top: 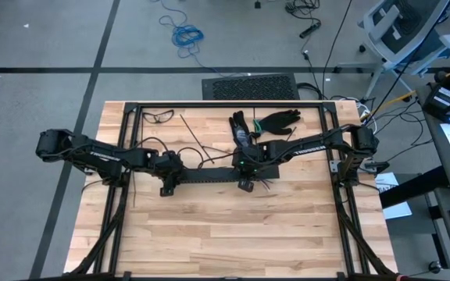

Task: Ziptie cables
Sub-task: Close the black cable duct

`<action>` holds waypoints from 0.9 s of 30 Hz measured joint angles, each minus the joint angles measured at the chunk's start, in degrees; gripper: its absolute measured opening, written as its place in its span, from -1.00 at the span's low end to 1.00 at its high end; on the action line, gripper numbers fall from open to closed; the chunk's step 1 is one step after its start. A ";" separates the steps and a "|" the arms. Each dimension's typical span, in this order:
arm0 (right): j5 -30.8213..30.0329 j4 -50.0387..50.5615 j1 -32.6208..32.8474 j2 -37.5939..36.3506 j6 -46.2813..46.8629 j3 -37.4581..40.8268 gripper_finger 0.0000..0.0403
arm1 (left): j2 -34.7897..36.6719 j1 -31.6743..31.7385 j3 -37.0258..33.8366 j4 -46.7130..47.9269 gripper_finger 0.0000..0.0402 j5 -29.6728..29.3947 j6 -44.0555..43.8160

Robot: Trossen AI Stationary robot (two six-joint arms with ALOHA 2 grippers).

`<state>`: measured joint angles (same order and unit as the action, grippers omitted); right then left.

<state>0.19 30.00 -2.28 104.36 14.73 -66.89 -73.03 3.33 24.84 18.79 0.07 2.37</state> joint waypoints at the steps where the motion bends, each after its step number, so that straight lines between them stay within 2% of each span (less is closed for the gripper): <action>1: 0.00 -0.25 0.00 0.00 -0.44 0.02 -1.00 | 0.00 0.00 0.00 -0.01 0.21 -0.10 -0.02; 17: 0.20 -12.34 0.02 2.23 -1.02 0.04 -1.00 | -0.02 0.00 -0.09 -0.67 0.20 -0.50 0.07; 27: 1.69 -21.99 0.00 4.84 -1.06 0.07 -1.00 | -0.07 0.04 -0.11 -2.90 0.31 -0.96 2.75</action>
<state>1.88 8.01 -2.28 109.20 13.67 -66.83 -73.10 3.38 24.73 15.90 -0.89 5.12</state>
